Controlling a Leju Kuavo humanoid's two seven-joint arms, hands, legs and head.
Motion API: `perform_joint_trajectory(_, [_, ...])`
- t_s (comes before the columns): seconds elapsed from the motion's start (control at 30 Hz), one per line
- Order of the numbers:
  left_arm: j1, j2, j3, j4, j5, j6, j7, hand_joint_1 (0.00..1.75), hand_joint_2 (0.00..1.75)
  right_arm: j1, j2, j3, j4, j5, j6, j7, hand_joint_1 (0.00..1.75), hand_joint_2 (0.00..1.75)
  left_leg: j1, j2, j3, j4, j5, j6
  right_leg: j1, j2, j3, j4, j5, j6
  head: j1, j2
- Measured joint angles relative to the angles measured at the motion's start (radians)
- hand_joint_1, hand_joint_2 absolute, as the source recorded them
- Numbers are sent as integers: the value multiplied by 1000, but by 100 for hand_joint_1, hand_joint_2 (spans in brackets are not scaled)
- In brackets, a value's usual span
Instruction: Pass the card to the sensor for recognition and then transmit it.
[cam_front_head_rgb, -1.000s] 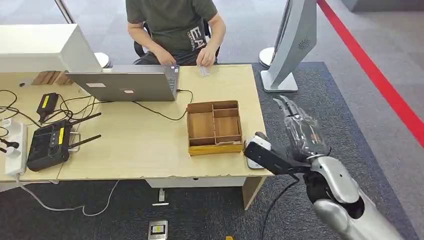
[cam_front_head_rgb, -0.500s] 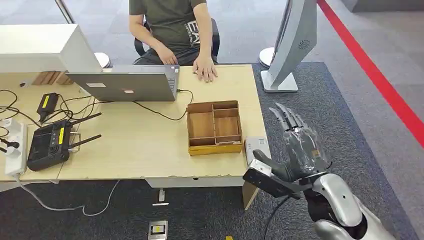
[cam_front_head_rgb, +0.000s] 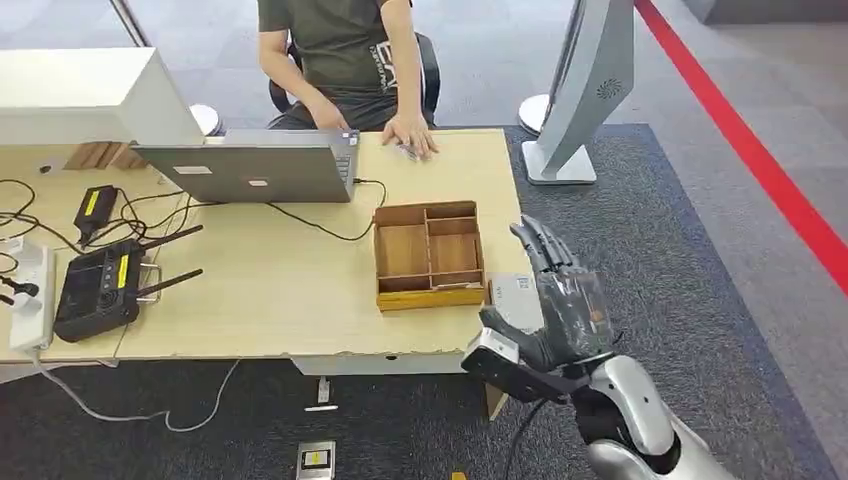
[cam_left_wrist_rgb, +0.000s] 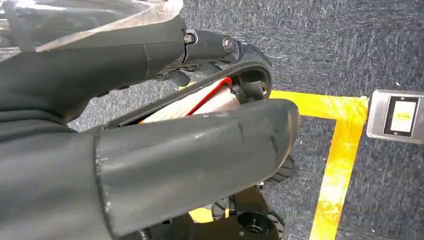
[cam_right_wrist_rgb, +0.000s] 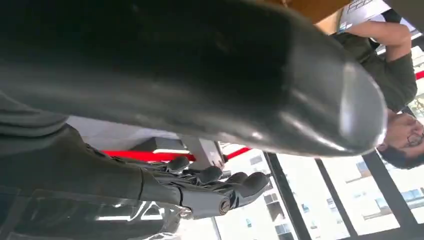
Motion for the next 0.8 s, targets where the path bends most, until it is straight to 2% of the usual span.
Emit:
perform_joint_trajectory(0.1, [1,0,7,0,-3,0,-13,0,0,-1,26,8,29,4,1,-5,0,0,0,0,0,0,0,0,0,0,0,0,0,0,0,0])
perform_joint_trajectory(0.13, [1,0,8,0,-4,0,-19,0,0,-3,34,10,37,8,2,-5,0,175,0,0,0,0,0,0,0,0,0,0,0,0,0,0])
perform_joint_trajectory(0.23, [2,0,13,0,-5,-1,-32,0,0,-10,53,15,57,18,16,-5,0,175,0,0,0,0,0,0,0,0,0,0,0,0,0,0])
perform_joint_trajectory(0.43, [2,0,14,0,-6,-10,-27,0,0,-39,97,33,105,74,95,-3,0,175,0,0,0,0,0,0,0,0,0,0,0,0,0,0])
perform_joint_trajectory(0.8, [6,-4,14,0,-6,-16,-16,0,0,-117,169,82,233,155,142,-5,0,175,0,0,0,0,0,0,0,0,0,0,0,0,0,0])
